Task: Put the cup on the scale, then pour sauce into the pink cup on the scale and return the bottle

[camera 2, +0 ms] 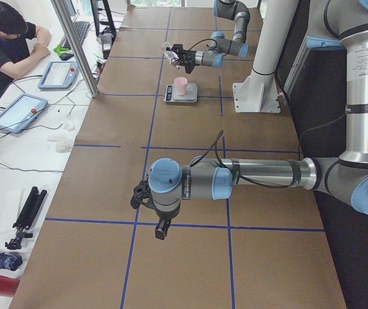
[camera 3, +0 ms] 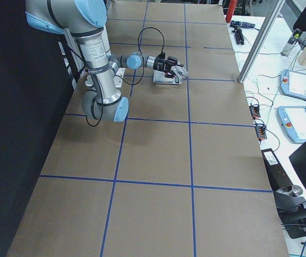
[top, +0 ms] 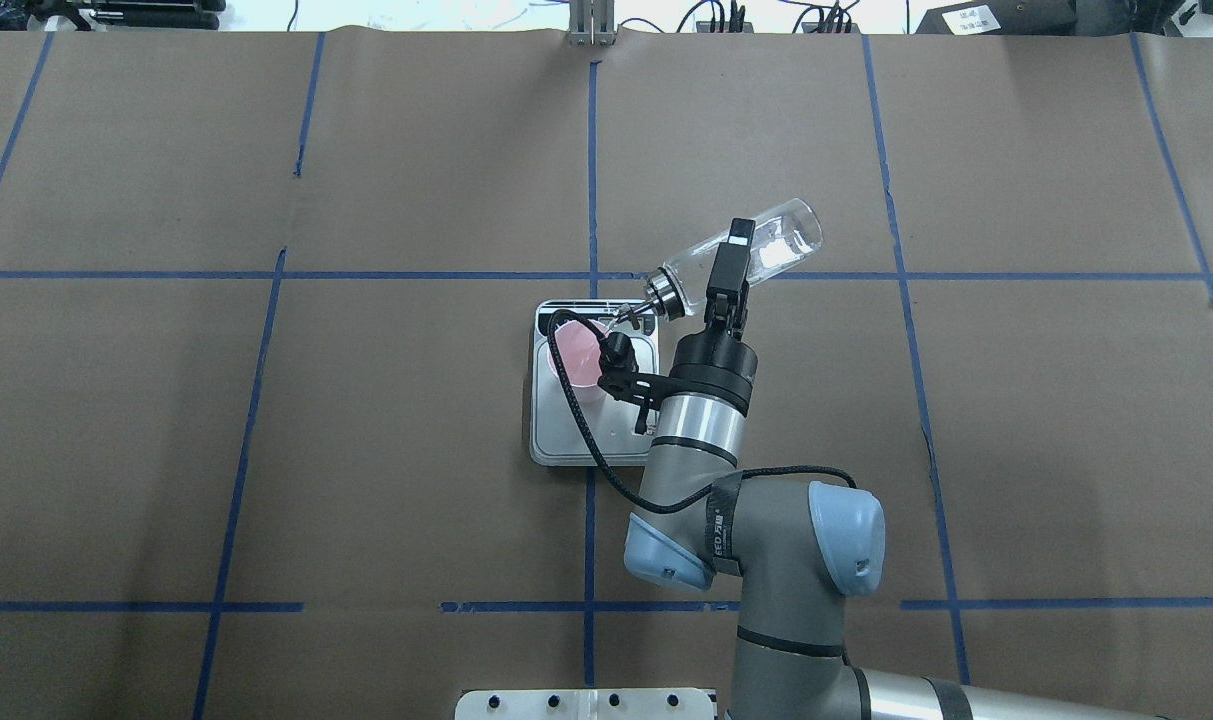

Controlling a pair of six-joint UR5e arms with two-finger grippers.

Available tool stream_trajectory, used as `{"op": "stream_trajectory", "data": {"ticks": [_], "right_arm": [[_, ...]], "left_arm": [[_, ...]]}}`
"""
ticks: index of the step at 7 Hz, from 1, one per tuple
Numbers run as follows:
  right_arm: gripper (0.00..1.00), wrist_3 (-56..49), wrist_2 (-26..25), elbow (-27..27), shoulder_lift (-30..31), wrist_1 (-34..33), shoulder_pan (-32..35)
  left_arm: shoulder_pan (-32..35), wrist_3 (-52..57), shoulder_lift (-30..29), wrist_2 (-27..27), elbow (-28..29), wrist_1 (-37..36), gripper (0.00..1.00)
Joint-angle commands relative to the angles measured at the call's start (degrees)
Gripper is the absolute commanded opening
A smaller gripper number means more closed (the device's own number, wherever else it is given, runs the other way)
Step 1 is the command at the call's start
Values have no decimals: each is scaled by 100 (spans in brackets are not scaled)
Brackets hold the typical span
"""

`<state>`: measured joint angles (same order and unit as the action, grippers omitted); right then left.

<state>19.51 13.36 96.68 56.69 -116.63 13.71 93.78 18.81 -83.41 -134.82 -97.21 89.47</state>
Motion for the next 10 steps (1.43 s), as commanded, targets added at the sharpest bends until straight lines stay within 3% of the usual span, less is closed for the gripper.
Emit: {"op": "stream_trajectory", "data": {"ticks": [1,5,6,8,9,10], "right_arm": [[0,0,0,0,0,0,0],[0,96,52,35,-61,88,0],[0,236,174,53,-53,488,0],[0,342,798,44,96,2556,-8],[0,943,1104,35,158,2993,-26],[0,1628,1299,44,158,3006,-43]], "left_arm": [[0,0,0,0,0,0,100],[0,0,0,0,0,9,100],[0,0,0,0,-9,9,100],[0,0,0,0,-9,9,100],[0,0,0,0,-17,18,100],[0,0,0,0,-26,18,100]]}}
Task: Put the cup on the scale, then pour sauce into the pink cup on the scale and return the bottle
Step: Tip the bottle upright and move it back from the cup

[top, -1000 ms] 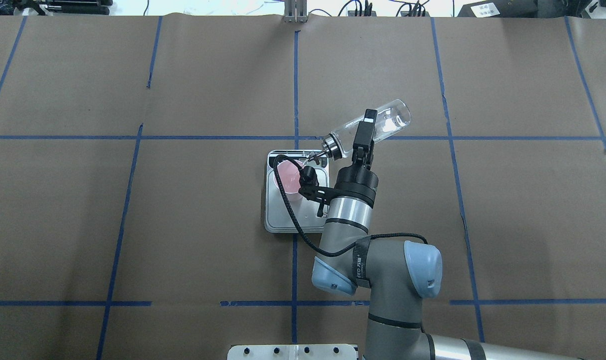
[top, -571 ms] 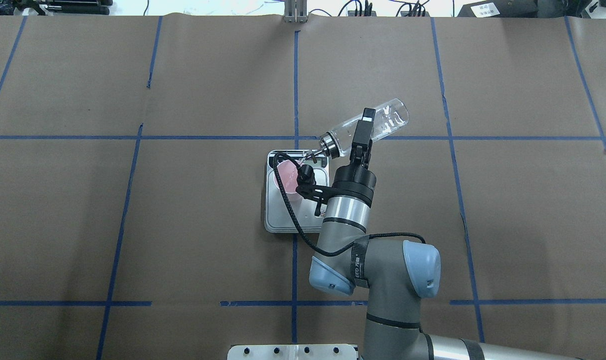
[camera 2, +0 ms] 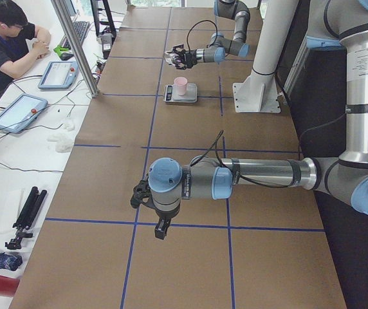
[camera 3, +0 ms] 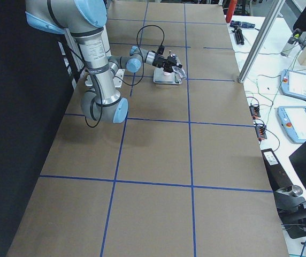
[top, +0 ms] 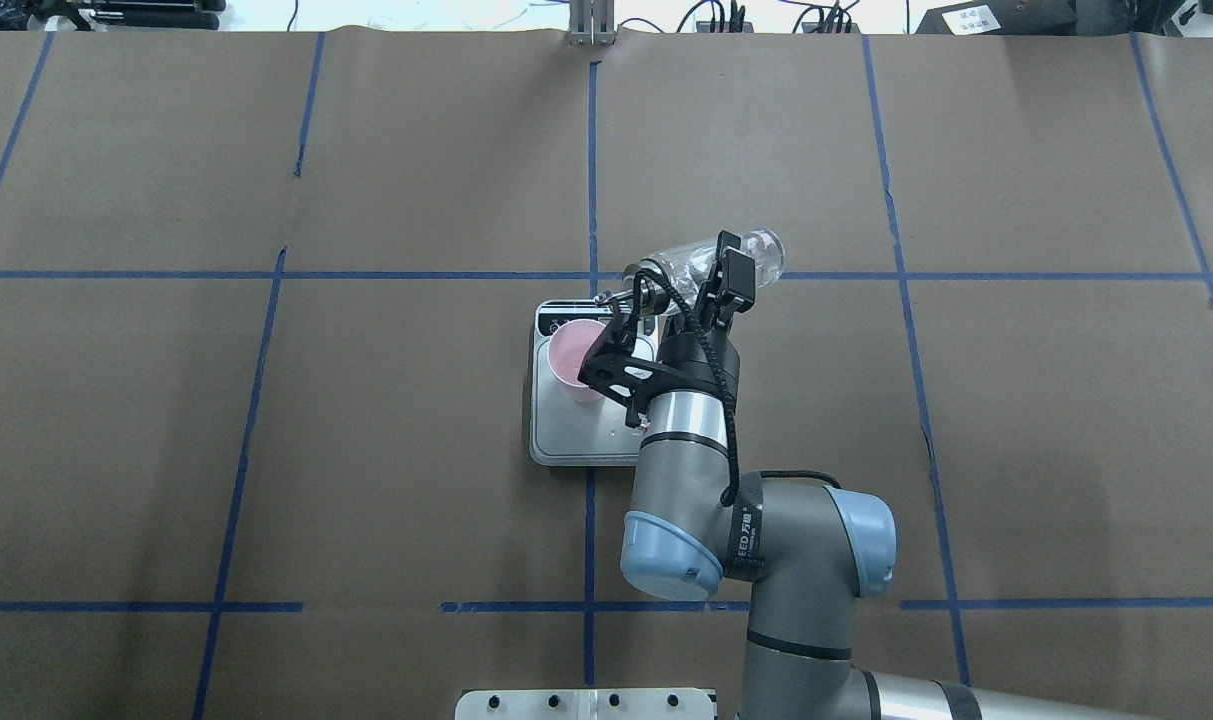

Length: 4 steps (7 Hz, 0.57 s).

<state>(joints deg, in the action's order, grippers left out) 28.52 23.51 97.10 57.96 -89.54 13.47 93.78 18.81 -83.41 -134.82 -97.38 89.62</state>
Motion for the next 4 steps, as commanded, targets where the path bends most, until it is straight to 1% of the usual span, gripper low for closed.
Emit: {"op": "stream_trajectory", "data": {"ticks": [1,3,4], "right_arm": [[0,1161,530,220,31,306,-29],[0,1751,1074,869,162,306,-12],[0,2450,1286,1003,198,306,197]], "left_arm": [[0,0,0,0,-18,-6,100],[0,0,-9,-9,-61,-6,100],[0,0,-18,-9,-70,-6,100]]}}
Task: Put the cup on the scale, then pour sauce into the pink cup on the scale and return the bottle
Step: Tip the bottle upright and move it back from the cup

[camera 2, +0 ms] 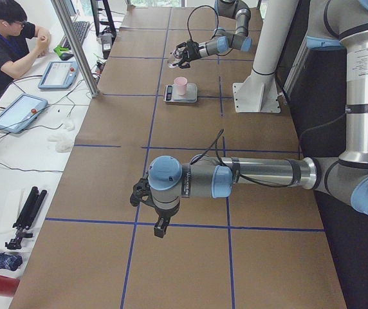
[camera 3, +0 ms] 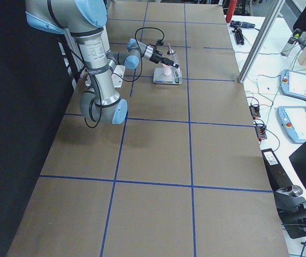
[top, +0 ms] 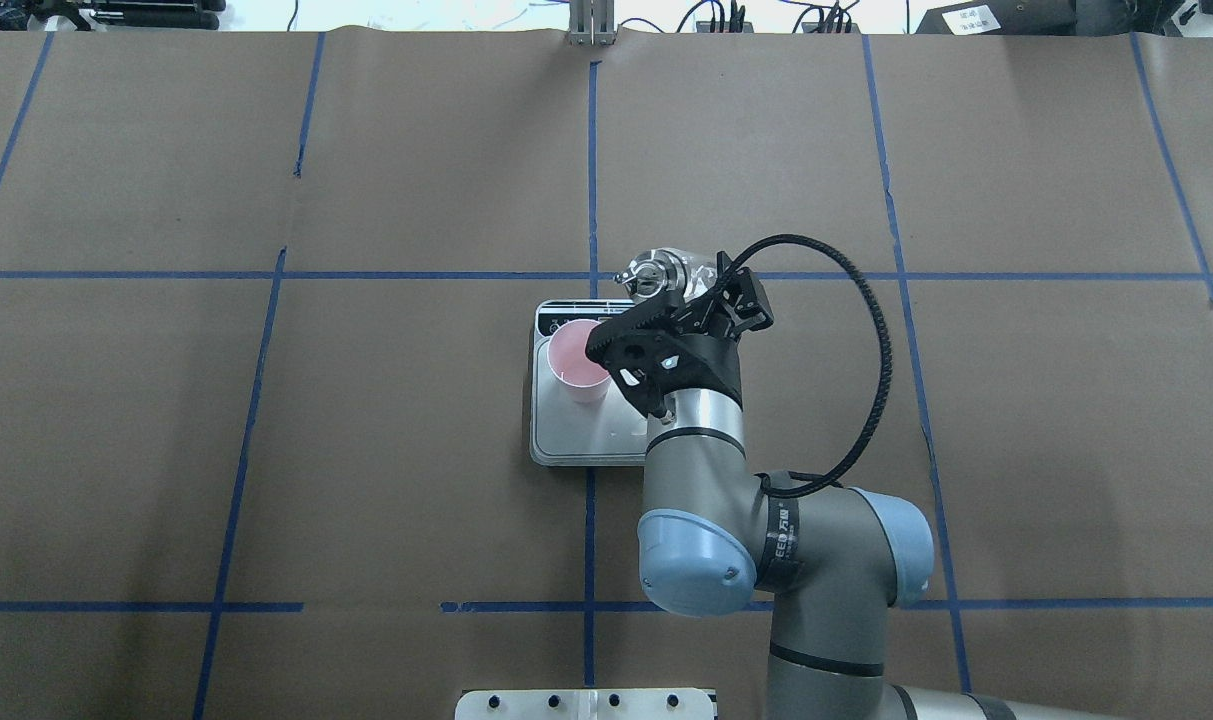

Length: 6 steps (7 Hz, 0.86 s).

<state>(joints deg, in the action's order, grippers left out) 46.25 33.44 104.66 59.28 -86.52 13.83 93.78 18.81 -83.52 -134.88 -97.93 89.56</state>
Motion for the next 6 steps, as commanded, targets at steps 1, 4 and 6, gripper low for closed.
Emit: {"op": "stream_trajectory", "data": {"ticks": [1,4,6], "right_arm": [[0,945,782,343,170,12,242],[0,2008,989,668,660,12,260],[0,2560,1330,941,1416,378,278]], "left_arm": [[0,0,-15,-3,-15,0,100],[-9,0,-51,-3,-7,35,100],[-18,0,-77,-3,-7,44,100]]}}
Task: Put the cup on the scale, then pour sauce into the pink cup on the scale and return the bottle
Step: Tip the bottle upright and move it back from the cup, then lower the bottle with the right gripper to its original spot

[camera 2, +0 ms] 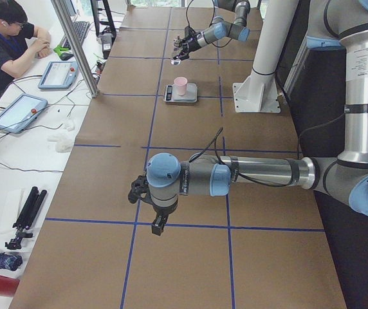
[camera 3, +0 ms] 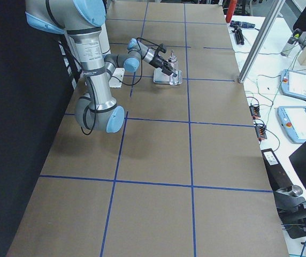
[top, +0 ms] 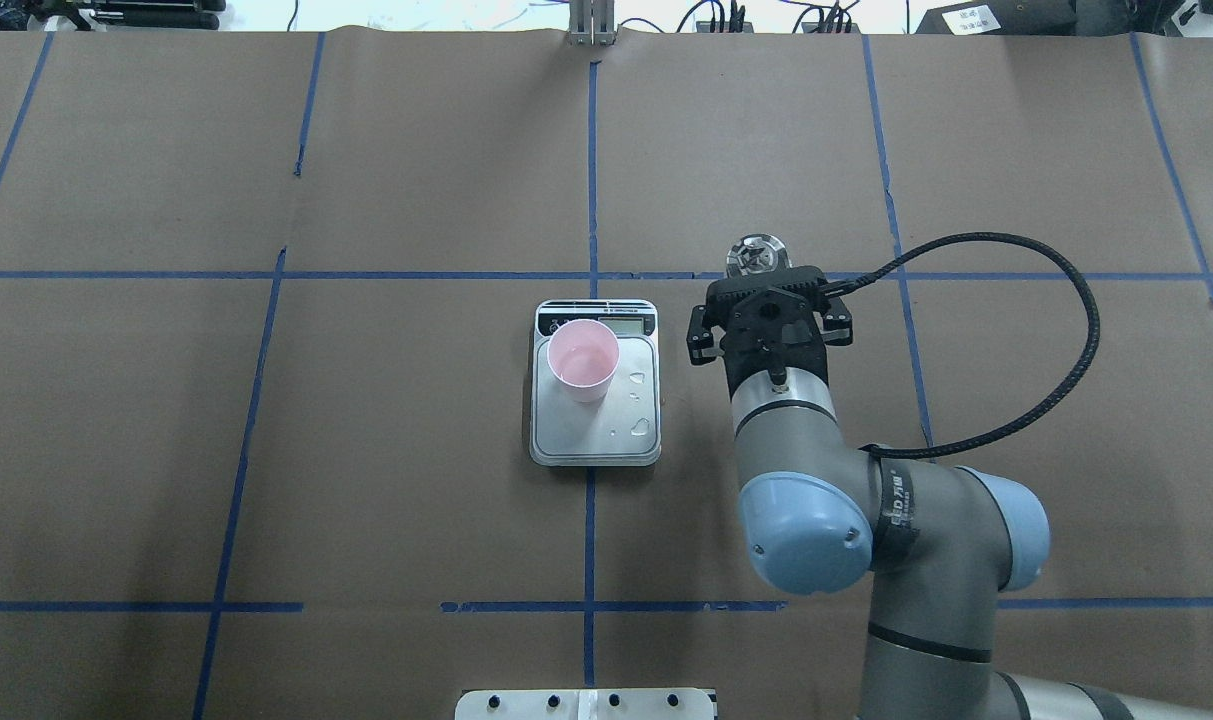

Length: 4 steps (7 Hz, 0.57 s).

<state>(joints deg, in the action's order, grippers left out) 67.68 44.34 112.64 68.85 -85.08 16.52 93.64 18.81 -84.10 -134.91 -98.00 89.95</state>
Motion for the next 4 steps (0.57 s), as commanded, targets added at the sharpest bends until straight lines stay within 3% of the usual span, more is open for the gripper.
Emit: {"op": "stream_trajectory", "data": {"ticks": [1,2,4], "right_arm": [[0,499,277,153,776,594,9],[0,953,538,144,1267,1702,9],[0,1027,629,127,2104,2380,18]], "left_arm": [[-4,0,-19,9,1,14,100],[-4,0,-36,9,9,14,100],[-4,9,-19,9,27,14,100]]}}
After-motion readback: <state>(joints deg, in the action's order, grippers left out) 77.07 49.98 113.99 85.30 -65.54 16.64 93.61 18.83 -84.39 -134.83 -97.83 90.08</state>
